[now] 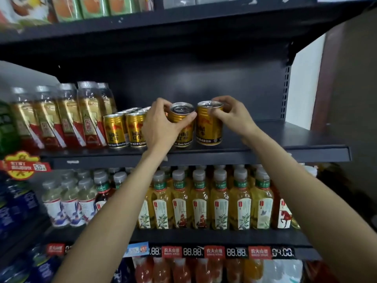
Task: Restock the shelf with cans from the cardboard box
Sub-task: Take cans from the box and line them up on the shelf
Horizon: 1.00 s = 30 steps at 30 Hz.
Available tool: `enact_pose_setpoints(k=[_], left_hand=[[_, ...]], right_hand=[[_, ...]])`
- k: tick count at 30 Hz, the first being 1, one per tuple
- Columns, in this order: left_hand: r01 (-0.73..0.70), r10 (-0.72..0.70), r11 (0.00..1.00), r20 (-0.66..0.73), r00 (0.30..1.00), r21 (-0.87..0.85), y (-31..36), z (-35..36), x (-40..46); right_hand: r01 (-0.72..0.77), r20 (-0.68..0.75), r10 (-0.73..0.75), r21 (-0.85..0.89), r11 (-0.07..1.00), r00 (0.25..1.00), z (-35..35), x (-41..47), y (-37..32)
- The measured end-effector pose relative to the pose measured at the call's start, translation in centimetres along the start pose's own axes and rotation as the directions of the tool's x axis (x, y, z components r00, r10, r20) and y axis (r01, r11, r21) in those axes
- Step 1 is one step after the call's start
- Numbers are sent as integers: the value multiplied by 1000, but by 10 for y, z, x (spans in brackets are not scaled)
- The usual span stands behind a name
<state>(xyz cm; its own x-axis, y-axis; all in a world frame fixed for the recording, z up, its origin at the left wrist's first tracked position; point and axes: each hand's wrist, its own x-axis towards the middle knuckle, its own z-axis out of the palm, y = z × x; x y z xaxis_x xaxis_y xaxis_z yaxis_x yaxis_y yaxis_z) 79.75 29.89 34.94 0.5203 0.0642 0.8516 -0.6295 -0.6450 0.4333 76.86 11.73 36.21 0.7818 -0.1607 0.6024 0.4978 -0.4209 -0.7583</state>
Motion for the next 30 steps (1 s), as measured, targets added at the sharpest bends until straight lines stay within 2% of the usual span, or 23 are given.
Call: enact_pose_setpoints(k=[6, 10, 12, 14, 16, 17, 18, 20, 24, 30], left_hand=[[130, -137, 988, 91, 986, 83, -17, 40, 20], [160, -194, 976, 248, 949, 150, -24, 45, 31], [95, -138, 985, 322, 937, 146, -29, 38, 32], [-79, 44, 993, 351, 935, 85, -33, 25, 32], [-316, 254, 945, 421, 871, 84, -35, 12, 33], [-401, 307, 909, 474, 825, 109, -35, 8, 35], [-453, 322, 881, 522, 789, 140, -35, 7, 37], [-487, 312, 855, 573, 758, 178, -35, 10, 43], [-493, 300, 841, 568, 766, 221, -39, 24, 52], [-441, 187, 821, 559, 808, 363, -51, 51, 68]], right_hand=[[-75, 33, 77, -62, 995, 996, 7, 35, 36], [-53, 116, 71, -151, 987, 991, 2, 43, 38], [45, 150, -6, -257, 965, 989, -8, 38, 34], [229, 173, -169, -438, 869, 970, -15, 27, 31], [370, 230, -291, -619, 692, 929, -16, 16, 28], [399, 256, -309, -668, 628, 916, -13, 13, 26], [404, 269, -305, -684, 607, 914, -11, 13, 24], [382, 274, -266, -647, 660, 924, -7, 16, 22], [346, 288, -209, -599, 722, 935, 1, 32, 24], [289, 278, -120, -720, 631, 953, 23, 75, 37]])
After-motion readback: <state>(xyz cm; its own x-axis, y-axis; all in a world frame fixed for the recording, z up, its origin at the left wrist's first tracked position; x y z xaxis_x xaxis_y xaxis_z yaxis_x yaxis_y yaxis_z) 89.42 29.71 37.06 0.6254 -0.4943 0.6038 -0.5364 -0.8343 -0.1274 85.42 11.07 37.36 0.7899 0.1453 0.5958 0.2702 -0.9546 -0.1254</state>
